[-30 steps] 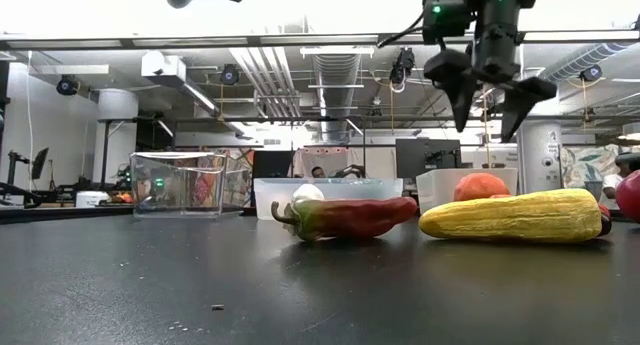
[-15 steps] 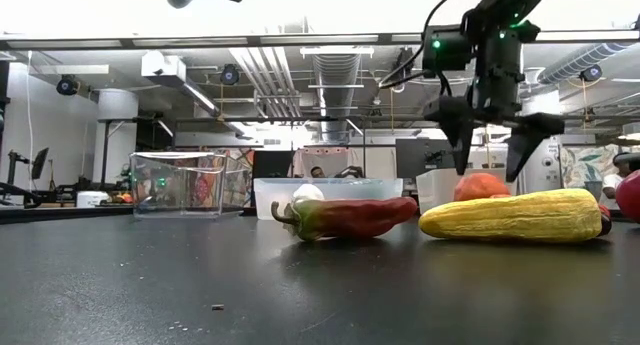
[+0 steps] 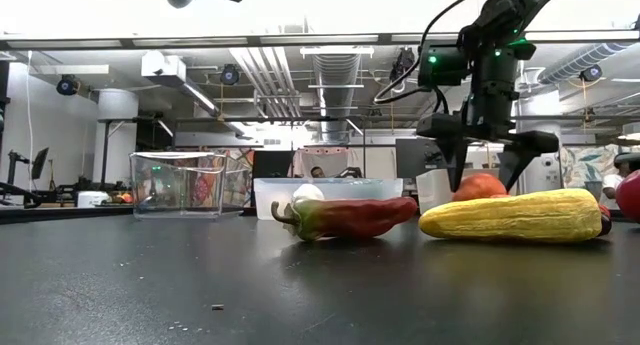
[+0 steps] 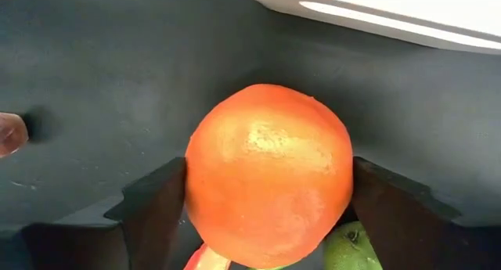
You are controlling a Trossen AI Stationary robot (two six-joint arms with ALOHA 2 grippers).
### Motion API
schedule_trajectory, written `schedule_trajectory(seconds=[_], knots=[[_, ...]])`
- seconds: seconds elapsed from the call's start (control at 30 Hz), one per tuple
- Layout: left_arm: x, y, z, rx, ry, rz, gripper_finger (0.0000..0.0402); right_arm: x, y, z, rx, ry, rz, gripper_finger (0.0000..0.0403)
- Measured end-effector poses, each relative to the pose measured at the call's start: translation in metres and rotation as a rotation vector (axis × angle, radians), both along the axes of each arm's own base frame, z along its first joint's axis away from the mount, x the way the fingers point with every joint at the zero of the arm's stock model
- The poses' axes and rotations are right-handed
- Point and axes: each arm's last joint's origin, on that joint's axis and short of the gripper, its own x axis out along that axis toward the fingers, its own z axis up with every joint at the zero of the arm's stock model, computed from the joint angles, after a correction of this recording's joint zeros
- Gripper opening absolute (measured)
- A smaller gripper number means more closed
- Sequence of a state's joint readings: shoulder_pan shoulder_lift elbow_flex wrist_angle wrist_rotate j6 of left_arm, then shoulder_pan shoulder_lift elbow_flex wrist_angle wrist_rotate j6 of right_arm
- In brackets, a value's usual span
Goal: Sort produce into baskets
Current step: Put the orange into the white bin
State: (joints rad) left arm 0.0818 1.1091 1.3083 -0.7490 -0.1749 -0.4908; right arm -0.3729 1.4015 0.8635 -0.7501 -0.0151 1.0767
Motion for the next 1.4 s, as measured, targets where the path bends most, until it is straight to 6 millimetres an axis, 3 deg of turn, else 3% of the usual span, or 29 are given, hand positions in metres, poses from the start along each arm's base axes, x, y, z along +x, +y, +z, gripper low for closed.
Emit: schedule_trajectory(seconds=[0.2,0.33,0.6,0.8,0.93,1.13,1.4], knots=[[0.000,0.000,0.000,0.000,0.000,0.001,0.0166,-0.002,0.001,0.005,0.001,-0.026,0.007,0.0304],[0.000,0.000,0.000,0.000,0.000,0.001,0.0166,-0.006,0.003,0.020,-0.003,-0.088,0.012,0.0304],[0.000,0.000,0.000,0.001,0.000,0.001,0.0166,-0.002,-0.001,0.093,-0.163,-0.333,0.051,0.0304],[0.000,0.000,0.000,0.002,0.000,0.001,0.0166,-0.010,-0.035,0.132,-0.316,-0.237,0.036,0.0304],[0.000,0.000,0.000,0.002,0.000,0.001,0.0166,-0.017,-0.063,0.135,-0.309,-0.089,0.068,0.0304],[0.000,0.000,0.000,0.001,0.000,0.001,0.0166,-0.028,-0.100,0.121,-0.306,0.097,0.120,0.0304],[0.000,0.000,0.000,-0.002,-0.001,0.003,0.0166,-0.039,-0.124,0.097,-0.293,0.208,0.163,0.0304]])
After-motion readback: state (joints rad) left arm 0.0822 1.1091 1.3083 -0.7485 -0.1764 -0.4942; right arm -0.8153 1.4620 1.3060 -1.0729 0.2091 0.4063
